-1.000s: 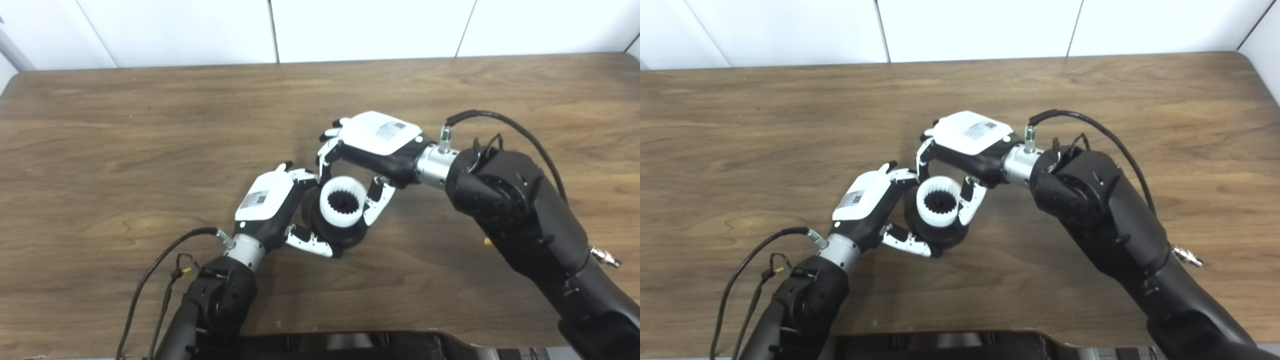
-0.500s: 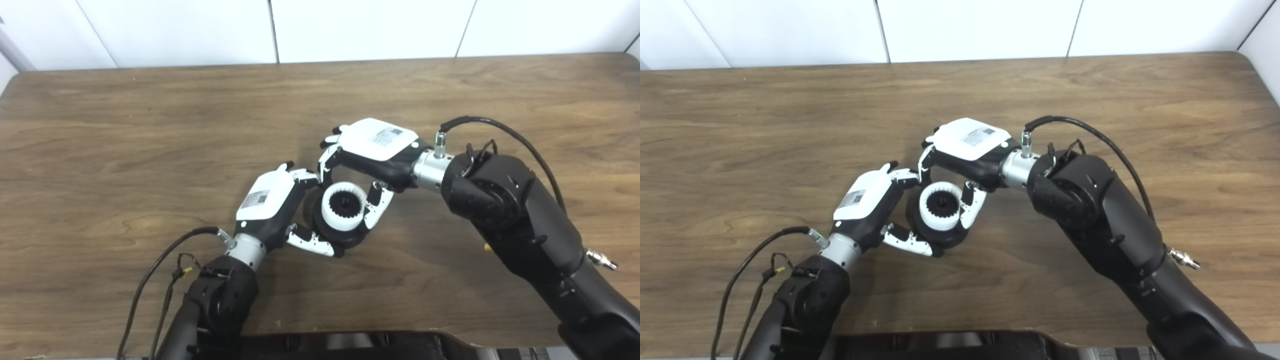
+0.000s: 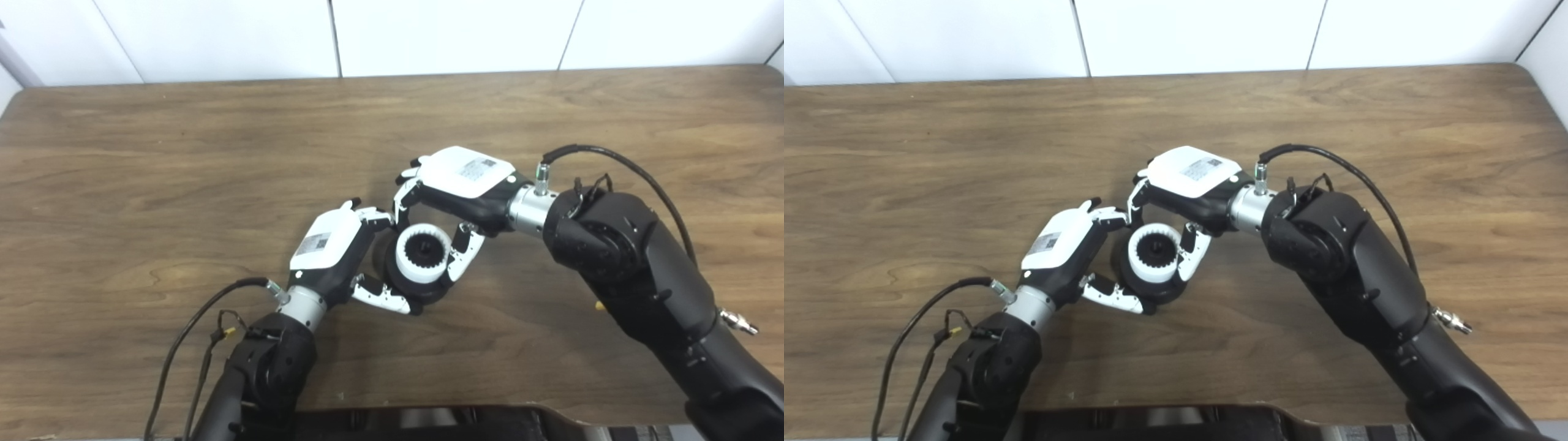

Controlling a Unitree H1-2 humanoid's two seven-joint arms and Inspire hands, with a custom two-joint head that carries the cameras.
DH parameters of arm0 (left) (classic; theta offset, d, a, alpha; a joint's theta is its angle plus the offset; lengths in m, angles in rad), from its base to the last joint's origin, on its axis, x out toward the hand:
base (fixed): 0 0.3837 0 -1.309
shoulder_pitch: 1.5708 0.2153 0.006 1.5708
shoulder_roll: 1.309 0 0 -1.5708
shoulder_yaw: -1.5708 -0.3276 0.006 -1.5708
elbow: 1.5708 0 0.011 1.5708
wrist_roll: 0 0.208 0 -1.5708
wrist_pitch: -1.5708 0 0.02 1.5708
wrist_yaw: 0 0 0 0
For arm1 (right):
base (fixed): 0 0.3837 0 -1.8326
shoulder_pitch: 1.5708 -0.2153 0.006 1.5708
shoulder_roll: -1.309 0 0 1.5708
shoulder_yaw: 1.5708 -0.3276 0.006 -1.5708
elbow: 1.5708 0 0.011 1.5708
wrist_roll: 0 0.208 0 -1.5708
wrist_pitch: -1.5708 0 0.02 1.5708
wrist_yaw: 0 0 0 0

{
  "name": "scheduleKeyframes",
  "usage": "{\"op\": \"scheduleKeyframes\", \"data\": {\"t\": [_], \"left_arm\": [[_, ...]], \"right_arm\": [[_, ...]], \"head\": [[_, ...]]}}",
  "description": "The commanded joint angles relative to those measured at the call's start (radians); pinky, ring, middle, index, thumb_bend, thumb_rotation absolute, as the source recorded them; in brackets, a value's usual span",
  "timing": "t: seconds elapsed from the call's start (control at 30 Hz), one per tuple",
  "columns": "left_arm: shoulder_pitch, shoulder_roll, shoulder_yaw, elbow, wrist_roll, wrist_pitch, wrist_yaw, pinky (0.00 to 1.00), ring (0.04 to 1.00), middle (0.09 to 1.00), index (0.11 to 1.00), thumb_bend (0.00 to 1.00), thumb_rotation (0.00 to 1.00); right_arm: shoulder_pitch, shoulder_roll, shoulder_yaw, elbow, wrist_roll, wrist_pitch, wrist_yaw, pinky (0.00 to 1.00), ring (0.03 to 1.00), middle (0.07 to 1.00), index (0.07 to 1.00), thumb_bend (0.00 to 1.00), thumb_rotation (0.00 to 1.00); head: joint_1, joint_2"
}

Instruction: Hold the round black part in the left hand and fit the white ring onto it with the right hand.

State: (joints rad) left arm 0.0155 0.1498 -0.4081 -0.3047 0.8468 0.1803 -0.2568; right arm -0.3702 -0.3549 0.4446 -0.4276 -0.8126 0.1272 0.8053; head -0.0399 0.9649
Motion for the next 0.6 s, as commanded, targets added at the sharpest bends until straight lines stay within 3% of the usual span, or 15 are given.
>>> {"op": "scheduleKeyframes", "data": {"t": [0.0,0.23,0.57], "left_arm": [[-0.014,0.0,-0.003,-0.019,-0.005,-0.012,-0.004,1.0,0.861,0.771,0.482,0.53,0.06],[-0.015,0.008,-0.006,-0.007,-0.003,-0.01,-0.014,1.0,0.87,0.776,0.483,0.52,0.06],[-0.018,0.016,-0.007,0.012,-0.003,-0.018,-0.012,1.0,0.864,0.777,0.483,0.52,0.07]], "right_arm": [[-0.031,-0.008,-0.025,-0.01,-0.011,-0.004,-0.026,0.96,0.914,0.777,0.63,0.99,0.31],[-0.069,-0.004,-0.044,-0.043,-0.034,0.02,0.019,0.99,0.94,0.804,0.658,1.0,0.37],[-0.107,-0.015,-0.108,-0.12,-0.015,0.096,0.09,1.0,0.979,0.838,0.68,1.0,0.31]], "head": [[-0.001,0.0],[-0.005,-0.02],[-0.01,-0.04]]}}
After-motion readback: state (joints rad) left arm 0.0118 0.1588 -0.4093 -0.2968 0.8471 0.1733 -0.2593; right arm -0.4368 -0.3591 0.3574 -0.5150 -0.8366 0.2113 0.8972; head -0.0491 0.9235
